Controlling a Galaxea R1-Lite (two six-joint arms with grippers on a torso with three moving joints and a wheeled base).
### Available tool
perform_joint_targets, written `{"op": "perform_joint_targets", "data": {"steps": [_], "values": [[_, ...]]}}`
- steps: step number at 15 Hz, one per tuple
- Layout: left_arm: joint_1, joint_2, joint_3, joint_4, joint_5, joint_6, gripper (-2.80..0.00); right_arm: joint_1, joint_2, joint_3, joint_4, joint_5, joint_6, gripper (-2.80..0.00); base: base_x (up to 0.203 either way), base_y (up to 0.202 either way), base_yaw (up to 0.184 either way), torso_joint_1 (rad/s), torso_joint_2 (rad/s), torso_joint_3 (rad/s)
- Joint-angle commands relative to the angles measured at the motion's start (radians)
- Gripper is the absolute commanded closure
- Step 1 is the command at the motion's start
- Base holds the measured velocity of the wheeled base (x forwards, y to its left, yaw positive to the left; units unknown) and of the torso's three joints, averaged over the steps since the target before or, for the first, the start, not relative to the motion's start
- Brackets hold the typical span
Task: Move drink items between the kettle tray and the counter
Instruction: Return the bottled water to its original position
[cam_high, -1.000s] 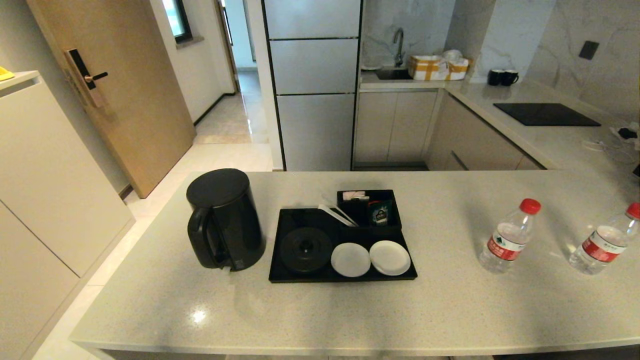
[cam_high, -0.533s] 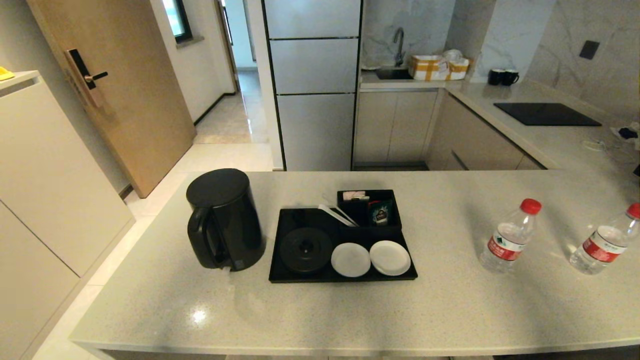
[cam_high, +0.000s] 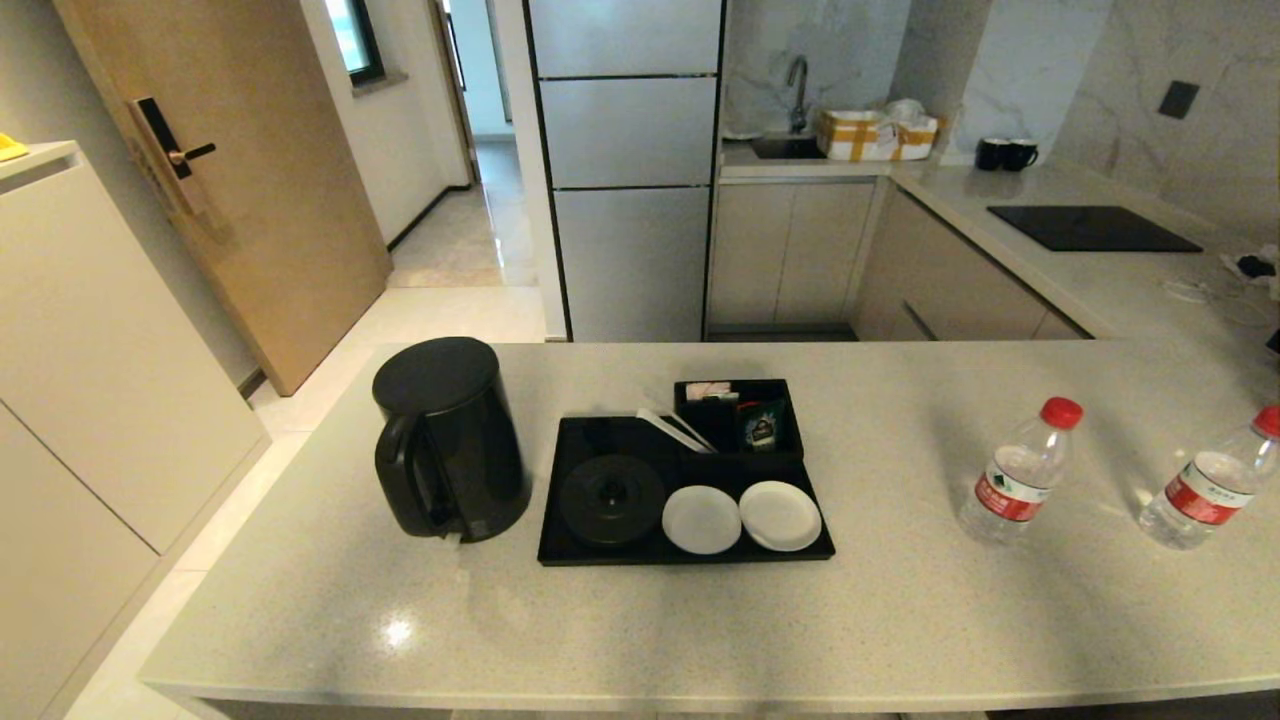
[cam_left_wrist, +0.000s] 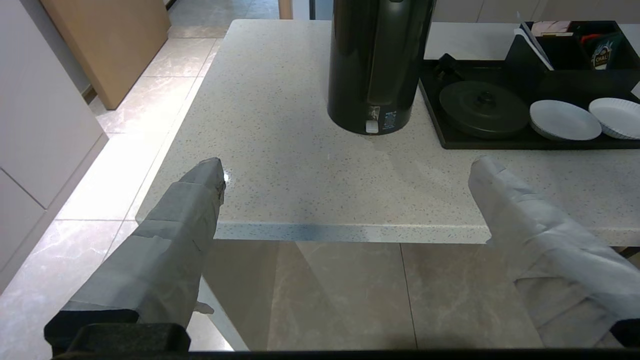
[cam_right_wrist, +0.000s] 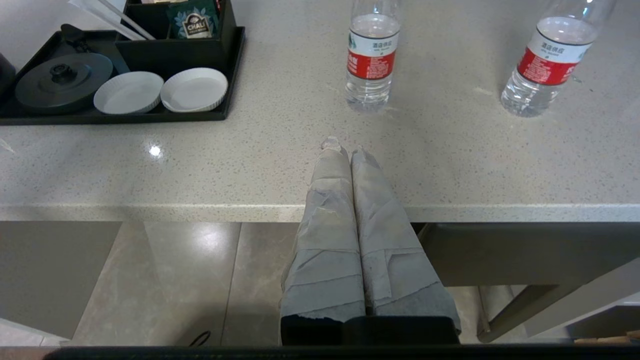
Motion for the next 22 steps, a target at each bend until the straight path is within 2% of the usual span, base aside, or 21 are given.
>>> {"op": "perform_joint_targets", "data": {"steps": [1, 11, 14, 18, 20, 22], "values": [[0.000, 0.000, 0.000, 0.000, 0.000, 0.000, -2.80, 0.000, 0.002, -0.001, 0.001, 0.000, -0.001, 0.00, 0.000, 0.000, 0.000, 0.000, 0.00, 0.000], [0.000, 0.000, 0.000, 0.000, 0.000, 0.000, -2.80, 0.000, 0.028, -0.024, 0.062, -0.010, -0.007, 0.00, 0.000, 0.000, 0.000, 0.000, 0.00, 0.000], [-0.001, 0.000, 0.000, 0.000, 0.000, 0.000, -2.80, 0.000, 0.094, -0.097, 0.054, -0.010, -0.011, 0.00, 0.000, 0.000, 0.000, 0.000, 0.00, 0.000], [0.000, 0.000, 0.000, 0.000, 0.000, 0.000, -2.80, -0.002, 0.455, -0.352, 0.017, -0.036, 0.035, 0.00, 0.000, 0.000, 0.000, 0.000, 0.00, 0.000], [0.000, 0.000, 0.000, 0.000, 0.000, 0.000, -2.80, -0.004, 0.655, -0.408, -0.027, -0.095, 0.052, 0.00, 0.000, 0.000, 0.000, 0.000, 0.00, 0.000], [0.000, 0.000, 0.000, 0.000, 0.000, 0.000, -2.80, -0.015, 0.875, -0.425, -0.138, -0.144, 0.081, 0.00, 0.000, 0.000, 0.000, 0.000, 0.00, 0.000]]}}
